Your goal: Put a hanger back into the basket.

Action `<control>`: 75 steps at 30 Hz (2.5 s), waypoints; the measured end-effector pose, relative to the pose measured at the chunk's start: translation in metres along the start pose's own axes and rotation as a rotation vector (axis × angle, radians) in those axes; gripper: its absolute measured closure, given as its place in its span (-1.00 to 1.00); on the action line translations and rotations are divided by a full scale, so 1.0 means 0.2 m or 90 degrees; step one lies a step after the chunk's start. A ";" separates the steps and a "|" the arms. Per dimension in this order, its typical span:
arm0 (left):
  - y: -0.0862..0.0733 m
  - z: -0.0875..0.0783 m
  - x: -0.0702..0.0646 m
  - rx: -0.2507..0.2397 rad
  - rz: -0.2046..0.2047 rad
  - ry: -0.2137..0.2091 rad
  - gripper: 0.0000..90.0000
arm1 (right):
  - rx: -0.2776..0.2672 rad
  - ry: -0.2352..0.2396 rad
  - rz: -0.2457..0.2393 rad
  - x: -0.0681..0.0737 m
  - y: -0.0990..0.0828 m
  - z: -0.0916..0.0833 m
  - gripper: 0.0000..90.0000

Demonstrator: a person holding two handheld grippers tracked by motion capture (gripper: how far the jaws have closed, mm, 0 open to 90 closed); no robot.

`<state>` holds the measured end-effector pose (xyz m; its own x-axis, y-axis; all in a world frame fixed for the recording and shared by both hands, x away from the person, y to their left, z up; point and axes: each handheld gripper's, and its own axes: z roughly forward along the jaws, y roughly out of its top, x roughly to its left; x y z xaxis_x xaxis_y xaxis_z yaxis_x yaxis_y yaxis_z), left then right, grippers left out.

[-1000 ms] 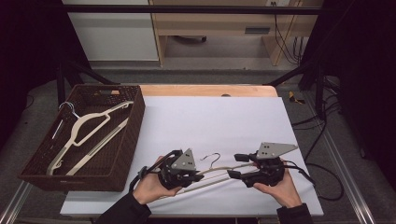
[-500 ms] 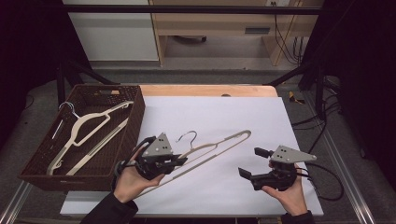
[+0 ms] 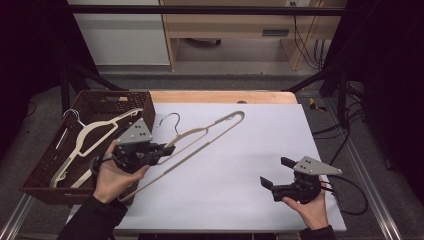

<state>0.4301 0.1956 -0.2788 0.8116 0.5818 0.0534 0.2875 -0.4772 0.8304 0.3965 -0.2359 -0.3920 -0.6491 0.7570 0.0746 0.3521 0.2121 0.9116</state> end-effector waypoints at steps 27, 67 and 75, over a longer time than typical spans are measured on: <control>-0.16 -0.38 0.53 -0.040 -0.064 0.108 0.91 | 0.003 -0.013 0.011 -0.02 0.00 -0.01 -0.93; -0.63 -0.50 0.95 -0.006 -0.166 0.158 0.91 | 0.018 -0.004 0.008 -0.02 -0.01 0.02 -0.94; -0.70 -0.46 0.95 0.017 -0.182 0.152 0.91 | 0.022 -0.002 0.011 -0.01 -0.01 0.03 -0.94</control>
<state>0.4981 0.4339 -0.3337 0.5557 0.8300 -0.0489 0.5013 -0.2876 0.8161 0.4008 -0.2342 -0.3964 -0.6407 0.7627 0.0884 0.3862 0.2205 0.8957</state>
